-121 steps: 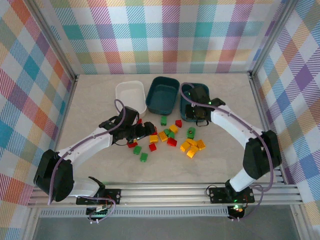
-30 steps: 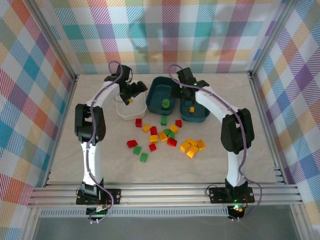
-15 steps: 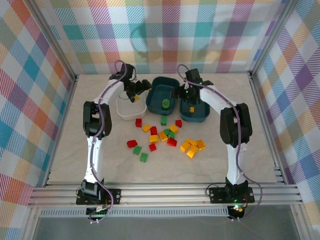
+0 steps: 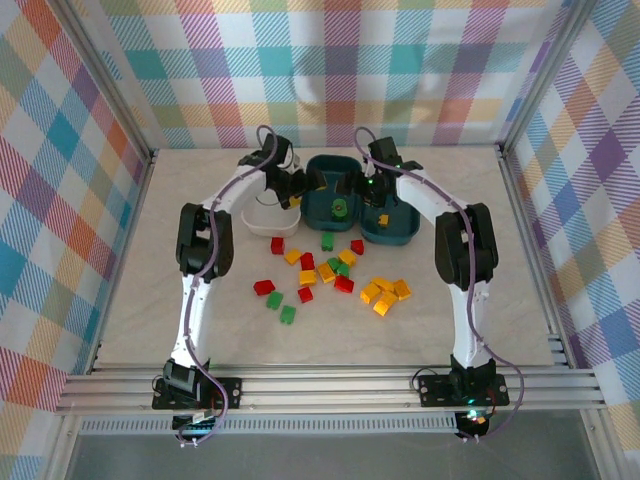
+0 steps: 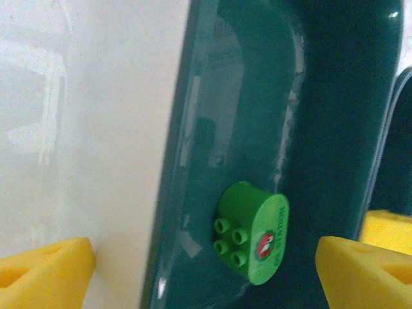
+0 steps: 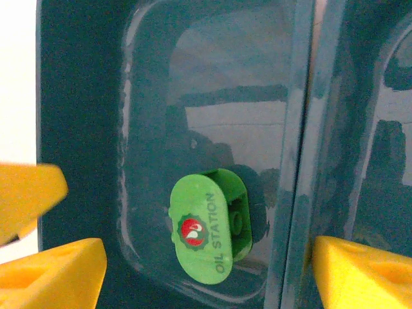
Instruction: Sort the legos into containers by color
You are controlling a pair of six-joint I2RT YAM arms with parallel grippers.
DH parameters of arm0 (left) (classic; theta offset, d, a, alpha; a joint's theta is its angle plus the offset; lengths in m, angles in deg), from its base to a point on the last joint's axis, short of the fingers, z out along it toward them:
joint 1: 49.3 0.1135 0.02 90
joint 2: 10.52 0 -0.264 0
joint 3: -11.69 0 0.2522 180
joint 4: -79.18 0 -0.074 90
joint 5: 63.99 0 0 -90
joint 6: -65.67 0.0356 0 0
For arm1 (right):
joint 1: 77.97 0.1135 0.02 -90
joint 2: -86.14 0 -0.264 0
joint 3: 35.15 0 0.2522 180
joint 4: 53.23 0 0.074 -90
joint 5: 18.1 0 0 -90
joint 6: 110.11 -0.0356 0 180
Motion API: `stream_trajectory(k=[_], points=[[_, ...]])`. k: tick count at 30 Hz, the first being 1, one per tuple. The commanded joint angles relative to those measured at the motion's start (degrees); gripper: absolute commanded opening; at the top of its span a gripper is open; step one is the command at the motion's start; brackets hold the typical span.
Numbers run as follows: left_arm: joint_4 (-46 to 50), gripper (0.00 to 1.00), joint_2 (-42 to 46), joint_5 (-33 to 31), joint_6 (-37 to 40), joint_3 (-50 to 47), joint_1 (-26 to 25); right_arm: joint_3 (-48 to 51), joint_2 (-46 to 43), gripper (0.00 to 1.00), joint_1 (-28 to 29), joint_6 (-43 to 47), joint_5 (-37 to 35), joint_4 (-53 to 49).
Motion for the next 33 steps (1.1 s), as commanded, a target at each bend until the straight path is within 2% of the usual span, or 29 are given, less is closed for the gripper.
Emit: stream_trajectory(k=[1,5,8,11,17,20,24,26,28,31,33], points=[[-3.7,0.88,5.7,2.0,0.8,-7.5,-1.0,3.3,-2.7,0.83,0.3,-1.5,2.0,3.8],[-10.4,0.88,10.4,1.5,-2.4,-16.5,-1.4,6.1,-4.7,0.82,0.4,-1.3,2.4,5.5],[-12.6,0.89,12.7,0.7,-3.5,-19.4,-1.6,5.3,-4.6,0.82,0.4,0.2,1.3,3.9],[-9.9,0.91,14.6,-0.9,-1.8,-17.7,-1.1,5.6,-6.7,0.81,0.4,1.8,-0.9,2.2],[-3.3,0.96,22.8,-3.1,2.8,-14.1,-0.3,10.9,-17.3,0.82,0.7,4.9,-7.6,0.8],[4.1,0.95,27.2,-9.9,4.2,-16.2,-0.6,16.6,-23.5,0.82,1.2,6.2,-9.9,1.1],[7.1,0.90,33.1,-20.3,3.5,-29.4,-1.8,28.2,-32.2,0.81,2.2,6.7,-12.3,4.8],[4.8,0.90,36.4,-22.6,3.4,-37.4,-2.7,34.9,-36.4,0.81,2.6,6.4,-13.6,8.2],[1.6,0.90,39.8,-22.0,4.2,-44.4,-4.1,42.0,-40.4,0.80,3.1,4.7,-14.4,13.5],[-1.6,0.91,43.5,-24.4,6.5,-50.4,-7.4,49.9,-42.9,0.80,4.3,1.9,-14.7,20.0],[-2.8,0.93,44.4,-27.1,8.0,-52.0,-9.1,51.6,-43.1,0.80,5.1,1.5,-16.2,20.5]])
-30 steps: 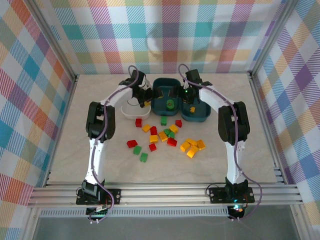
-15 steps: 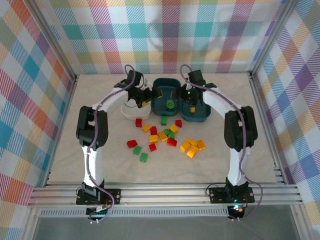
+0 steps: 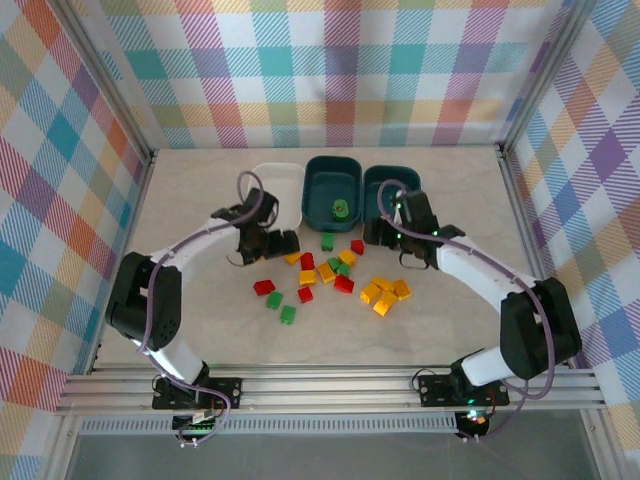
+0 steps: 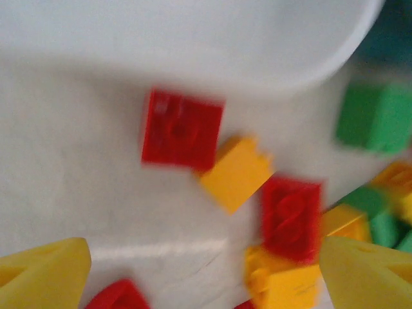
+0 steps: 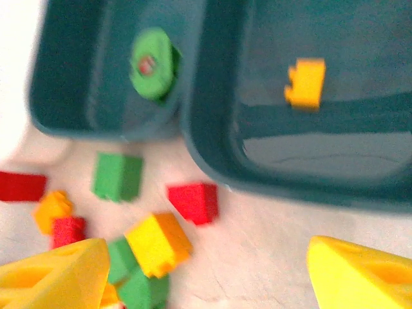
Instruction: Sort the legos into containers by color
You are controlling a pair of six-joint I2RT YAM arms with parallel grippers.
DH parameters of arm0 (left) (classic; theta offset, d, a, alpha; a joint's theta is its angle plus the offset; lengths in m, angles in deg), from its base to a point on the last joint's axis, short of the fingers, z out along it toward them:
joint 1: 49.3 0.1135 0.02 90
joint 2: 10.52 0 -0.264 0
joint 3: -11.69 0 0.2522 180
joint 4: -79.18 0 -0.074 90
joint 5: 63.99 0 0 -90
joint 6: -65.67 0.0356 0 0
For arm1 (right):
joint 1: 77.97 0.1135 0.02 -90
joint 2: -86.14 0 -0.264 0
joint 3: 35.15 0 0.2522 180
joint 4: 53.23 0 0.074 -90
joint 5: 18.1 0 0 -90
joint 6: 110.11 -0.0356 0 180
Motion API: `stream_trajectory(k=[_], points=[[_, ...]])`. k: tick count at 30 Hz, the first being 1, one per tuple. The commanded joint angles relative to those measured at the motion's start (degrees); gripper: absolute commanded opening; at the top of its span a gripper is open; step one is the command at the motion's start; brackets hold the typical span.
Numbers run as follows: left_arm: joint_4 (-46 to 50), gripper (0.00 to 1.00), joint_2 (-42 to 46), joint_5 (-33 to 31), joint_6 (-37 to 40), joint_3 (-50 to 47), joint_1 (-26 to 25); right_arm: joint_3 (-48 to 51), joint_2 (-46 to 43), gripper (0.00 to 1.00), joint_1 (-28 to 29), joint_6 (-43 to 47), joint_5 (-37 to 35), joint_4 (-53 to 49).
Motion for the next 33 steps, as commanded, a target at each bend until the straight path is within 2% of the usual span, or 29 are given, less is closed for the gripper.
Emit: stream_trajectory(k=[1,5,9,17,23,27,33], points=[[-2.9,0.93,4.0,-6.6,3.6,-1.1,-2.7,2.2,-1.2,0.80,0.9,-1.9,-2.5,6.6],[-3.0,0.92,0.0,-12.8,3.8,-0.3,-2.7,2.8,-1.7,0.80,0.9,-1.1,-2.6,5.4],[-5.5,0.87,-3.9,-18.5,3.1,0.1,-2.7,4.2,-3.6,0.81,0.9,-1.1,-2.7,4.9],[-14.4,0.77,-7.8,-17.3,3.4,-0.1,-2.6,5.7,-4.9,0.80,0.9,-1.1,-2.9,3.5],[-15.5,0.67,-9.9,-16.8,6.4,1.7,-2.2,5.6,-5.1,0.79,0.9,-1.1,-2.8,2.3],[-15.2,0.51,-11.0,-16.5,7.3,2.3,-2.1,5.6,-5.3,0.79,0.9,-1.0,-2.6,1.4],[-14.6,0.36,-9.0,-16.2,7.7,0.3,-2.1,5.8,-6.5,0.78,0.9,-0.8,-3.0,0.0]])
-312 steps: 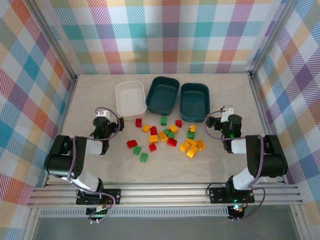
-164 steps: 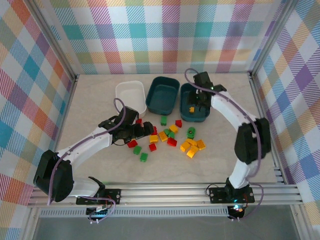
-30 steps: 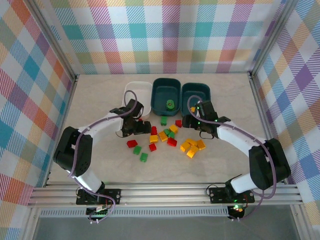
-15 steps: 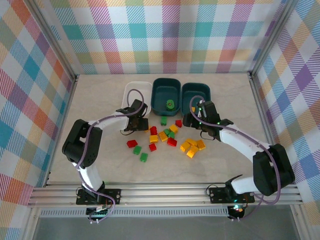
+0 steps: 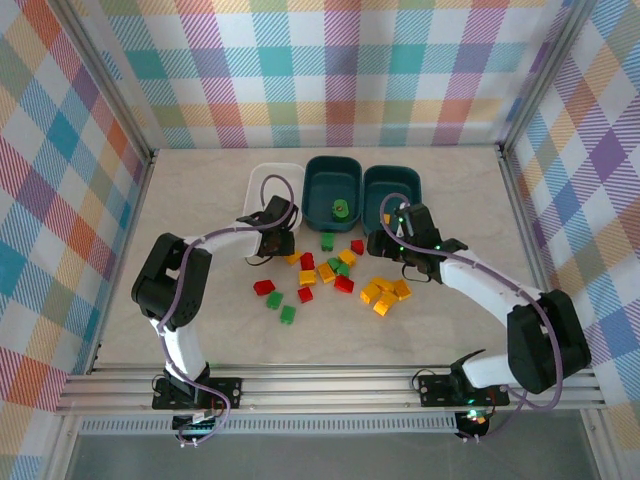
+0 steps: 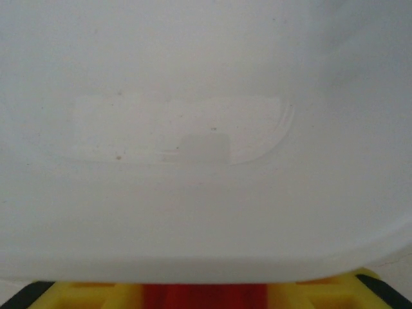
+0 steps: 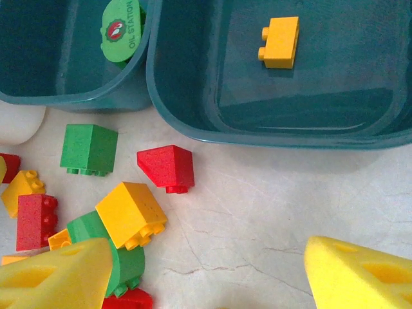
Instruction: Sort the legos into containers by color
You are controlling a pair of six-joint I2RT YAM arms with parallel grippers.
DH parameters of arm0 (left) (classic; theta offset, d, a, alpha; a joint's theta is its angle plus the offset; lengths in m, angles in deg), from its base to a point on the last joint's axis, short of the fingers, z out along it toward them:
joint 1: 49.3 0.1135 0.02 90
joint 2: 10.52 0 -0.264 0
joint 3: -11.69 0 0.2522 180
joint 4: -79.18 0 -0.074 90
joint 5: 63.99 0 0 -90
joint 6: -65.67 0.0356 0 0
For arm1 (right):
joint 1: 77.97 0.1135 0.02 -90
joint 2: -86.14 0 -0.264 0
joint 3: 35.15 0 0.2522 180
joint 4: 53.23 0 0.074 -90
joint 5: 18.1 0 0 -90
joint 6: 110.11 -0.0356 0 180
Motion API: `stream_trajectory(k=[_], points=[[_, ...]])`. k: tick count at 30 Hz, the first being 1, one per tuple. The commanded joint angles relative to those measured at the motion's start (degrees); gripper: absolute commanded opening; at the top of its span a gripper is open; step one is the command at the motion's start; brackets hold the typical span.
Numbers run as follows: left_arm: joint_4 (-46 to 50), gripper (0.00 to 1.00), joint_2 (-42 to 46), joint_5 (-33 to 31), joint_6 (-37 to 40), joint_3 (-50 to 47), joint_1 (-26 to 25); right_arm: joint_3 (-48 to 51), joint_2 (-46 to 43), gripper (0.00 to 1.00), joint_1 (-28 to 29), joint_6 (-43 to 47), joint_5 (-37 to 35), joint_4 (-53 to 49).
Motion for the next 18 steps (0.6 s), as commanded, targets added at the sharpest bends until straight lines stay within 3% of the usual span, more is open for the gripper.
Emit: stream_trajectory(k=[1,8,11,14,18], points=[[0.9,0.33,2.2,0.0,0.7,-0.9,0.3,0.6,-1.9,0.78,0.1,0.3,-0.7,-1.4],[6.0,0.29,14.2,2.1,-0.3,-0.2,-2.5,0.1,-2.8,0.78,0.1,0.3,-1.1,-3.3],[8.7,0.28,17.8,0.0,-0.9,3.3,-1.8,-0.2,-2.9,0.78,0.1,-0.1,-2.2,-5.3],[12.2,0.29,14.1,1.9,-3.2,11.0,3.1,0.1,-3.2,0.77,0.1,-0.7,-2.6,-6.5],[18.5,0.29,-0.2,9.7,-6.0,25.8,9.4,0.6,-4.7,0.77,0.1,-1.4,-2.8,-8.1]])
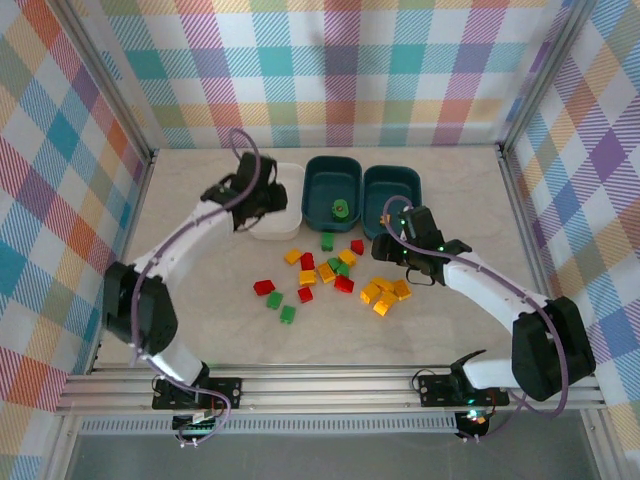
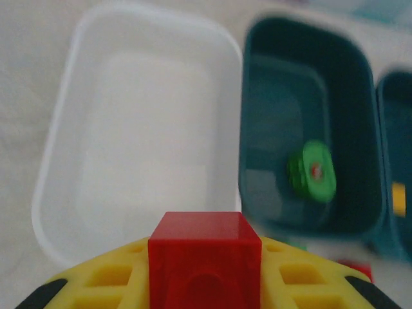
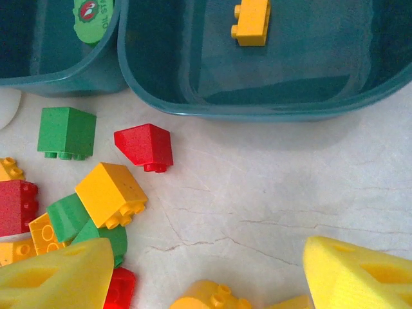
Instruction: Sort the legos into containers by color
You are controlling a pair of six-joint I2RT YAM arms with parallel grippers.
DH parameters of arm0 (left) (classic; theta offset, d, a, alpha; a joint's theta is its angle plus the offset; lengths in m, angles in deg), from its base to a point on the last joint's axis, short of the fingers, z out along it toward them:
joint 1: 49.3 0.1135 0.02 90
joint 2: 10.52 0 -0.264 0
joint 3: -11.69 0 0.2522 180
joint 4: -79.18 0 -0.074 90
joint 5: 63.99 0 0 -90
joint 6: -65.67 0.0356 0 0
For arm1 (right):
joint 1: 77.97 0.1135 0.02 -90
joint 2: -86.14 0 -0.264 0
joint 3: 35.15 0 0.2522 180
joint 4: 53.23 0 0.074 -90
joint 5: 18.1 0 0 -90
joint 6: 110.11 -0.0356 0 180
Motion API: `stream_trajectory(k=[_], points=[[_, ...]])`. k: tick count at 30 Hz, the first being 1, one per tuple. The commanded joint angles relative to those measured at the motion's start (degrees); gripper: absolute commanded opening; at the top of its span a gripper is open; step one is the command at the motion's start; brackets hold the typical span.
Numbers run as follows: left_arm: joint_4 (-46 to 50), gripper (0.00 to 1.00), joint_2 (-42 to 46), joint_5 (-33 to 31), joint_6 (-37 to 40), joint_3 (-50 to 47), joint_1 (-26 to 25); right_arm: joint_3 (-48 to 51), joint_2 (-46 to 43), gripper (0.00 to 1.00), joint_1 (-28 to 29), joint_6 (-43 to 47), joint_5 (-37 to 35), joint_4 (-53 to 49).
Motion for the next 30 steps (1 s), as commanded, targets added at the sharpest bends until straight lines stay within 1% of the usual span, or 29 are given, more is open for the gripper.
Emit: stream_trajectory(k=[1,3,6,10,11,12,13,16,17,19,22,25,27,30], points=[[8.8,0.29,-12.7,6.2,-2.7,10.0,4.5,0.6,-2.9,0.77,0.1,-1.0,-1.3,-3.1],[11.8,0.29,-20.1,7.9,-2.4,17.5,5.3,0.6,-3.9,0.78,0.1,-0.8,-1.6,-4.5],[15.0,0.32,-27.8,9.0,-0.9,26.6,5.7,-0.3,-4.8,0.78,0.1,0.4,-2.8,-7.5],[17.9,0.36,-33.9,11.3,-0.5,35.5,6.3,-1.1,-6.1,0.79,0.0,0.6,-3.6,-10.7],[18.8,0.44,-34.8,11.5,-0.4,37.4,6.3,-1.1,-6.3,0.80,0.0,0.1,-3.5,-11.3],[19.5,0.57,-35.5,11.1,-0.4,39.2,6.4,-1.0,-6.4,0.80,0.0,-0.5,-3.3,-11.9],[20.0,0.66,-35.6,11.3,-0.3,40.3,6.4,-0.9,-6.5,0.80,0.1,-1.0,-3.1,-12.6],[20.1,0.86,-32.5,11.9,-0.6,40.6,6.4,0.0,-6.7,0.81,0.0,-3.2,-2.2,-14.1],[19.8,0.90,-30.4,12.1,-1.1,39.7,6.3,0.4,-6.8,0.81,0.0,-3.8,-1.8,-14.6],[18.0,0.94,-25.3,12.4,-2.6,35.6,6.3,1.0,-6.8,0.79,0.1,-5.0,-0.5,-15.7],[14.0,0.95,-15.3,13.7,-6.8,24.9,6.0,2.1,-6.4,0.74,0.4,-6.2,2.7,-16.2],[5.6,0.95,-3.7,16.0,-12.2,7.9,5.5,2.2,-5.4,0.68,2.3,-6.4,4.0,-17.0],[-1.2,0.96,3.9,16.1,-16.1,-5.5,5.1,1.4,-4.3,0.64,5.2,-6.2,3.5,-18.3],[-8.2,0.96,12.1,17.3,-21.1,-21.6,4.8,0.1,-1.8,0.67,7.6,-6.7,2.8,-22.2]])
